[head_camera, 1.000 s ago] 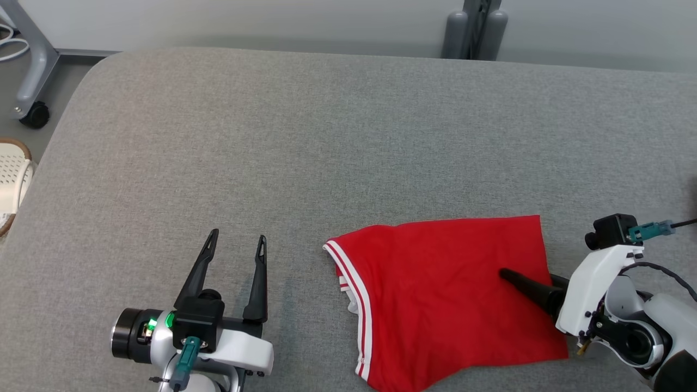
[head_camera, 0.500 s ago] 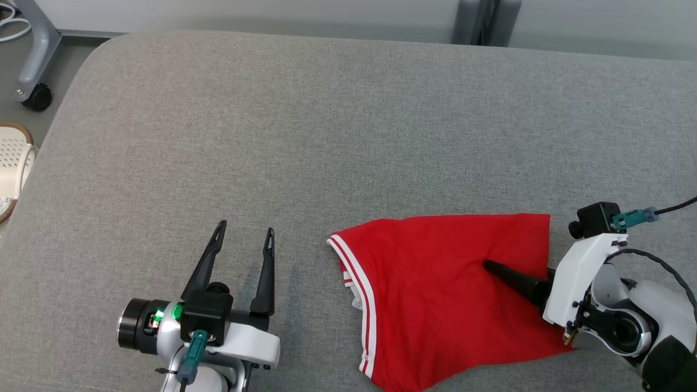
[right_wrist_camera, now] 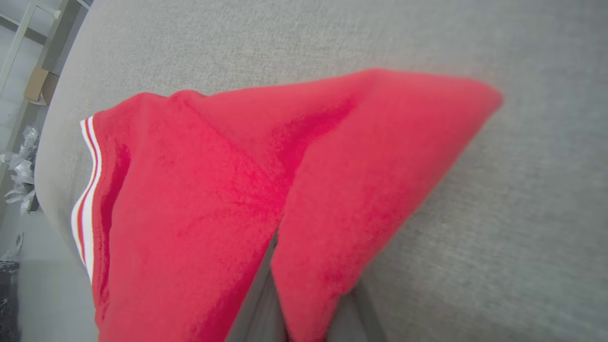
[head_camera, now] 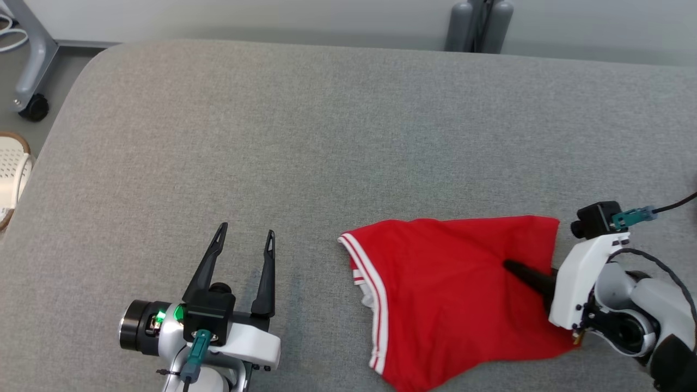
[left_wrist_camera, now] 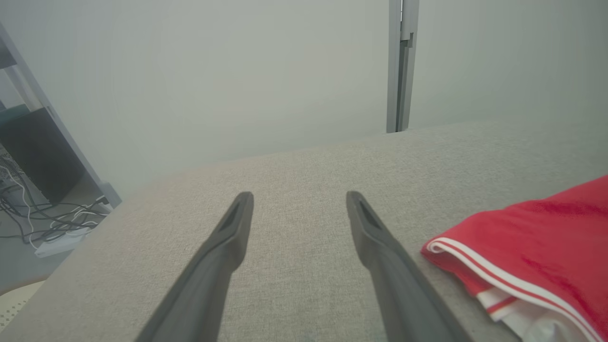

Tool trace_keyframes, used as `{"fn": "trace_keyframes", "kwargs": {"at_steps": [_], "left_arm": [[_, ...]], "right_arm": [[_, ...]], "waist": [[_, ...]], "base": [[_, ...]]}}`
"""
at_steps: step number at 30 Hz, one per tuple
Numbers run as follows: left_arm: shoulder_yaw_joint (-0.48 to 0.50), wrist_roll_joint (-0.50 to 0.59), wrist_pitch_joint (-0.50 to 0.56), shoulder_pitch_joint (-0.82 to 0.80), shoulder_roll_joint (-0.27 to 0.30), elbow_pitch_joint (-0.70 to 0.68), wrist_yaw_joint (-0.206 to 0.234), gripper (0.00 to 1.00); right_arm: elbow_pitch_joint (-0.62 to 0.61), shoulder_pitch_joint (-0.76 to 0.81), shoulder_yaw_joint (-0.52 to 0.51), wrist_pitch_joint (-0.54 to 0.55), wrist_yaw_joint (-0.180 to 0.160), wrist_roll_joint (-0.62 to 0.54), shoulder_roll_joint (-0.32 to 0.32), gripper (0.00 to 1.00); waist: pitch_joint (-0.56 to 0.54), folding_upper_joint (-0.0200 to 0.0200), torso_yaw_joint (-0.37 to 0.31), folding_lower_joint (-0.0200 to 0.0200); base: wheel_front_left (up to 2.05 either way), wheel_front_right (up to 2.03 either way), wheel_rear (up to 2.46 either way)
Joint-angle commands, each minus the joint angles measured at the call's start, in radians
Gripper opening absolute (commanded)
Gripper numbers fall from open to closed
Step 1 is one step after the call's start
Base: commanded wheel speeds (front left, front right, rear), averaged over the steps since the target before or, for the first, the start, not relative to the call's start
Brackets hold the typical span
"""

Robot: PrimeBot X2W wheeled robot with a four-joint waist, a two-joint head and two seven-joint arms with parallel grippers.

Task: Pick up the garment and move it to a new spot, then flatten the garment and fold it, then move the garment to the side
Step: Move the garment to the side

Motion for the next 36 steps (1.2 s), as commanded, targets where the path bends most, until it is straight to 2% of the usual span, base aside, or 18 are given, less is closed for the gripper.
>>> {"fn": "trace_keyframes", "kwargs": {"at_steps": [1, 4, 11, 22, 36], "left_arm": [[0.004, 0.001, -0.004, 0.005, 0.004, 0.002, 0.005, 1.00], [0.004, -0.005, -0.004, 0.016, 0.004, 0.007, 0.004, 1.00], [-0.009, -0.027, -0.004, 0.038, 0.004, 0.004, 0.012, 1.00], [-0.009, -0.039, -0.004, 0.049, 0.004, 0.001, 0.021, 1.00], [0.010, -0.021, -0.004, 0.021, 0.004, 0.006, 0.009, 1.00]], "right_arm": [[0.010, -0.013, 0.006, -0.012, -0.002, -0.009, -0.023, 0.00], [0.018, -0.045, 0.036, -0.024, -0.002, -0.032, -0.053, 0.00], [0.048, -0.126, 0.107, -0.016, -0.001, -0.096, -0.169, 0.00], [0.105, -0.239, 0.140, 0.036, -0.001, -0.146, -0.352, 0.00], [0.243, -0.323, 0.156, 0.053, -0.001, -0.267, -0.448, 0.00]], "waist": [[-0.011, 0.0000, -0.008, 0.0000], [-0.030, 0.0000, -0.020, 0.0000], [-0.064, 0.0000, -0.035, 0.0000], [-0.053, 0.0000, -0.041, 0.0000], [-0.009, 0.0000, -0.057, 0.0000]], "base": [[0.00, 0.00, 0.00], [0.00, 0.00, 0.00], [0.00, 0.00, 0.00], [0.00, 0.00, 0.00], [0.00, 0.00, 0.00]]}}
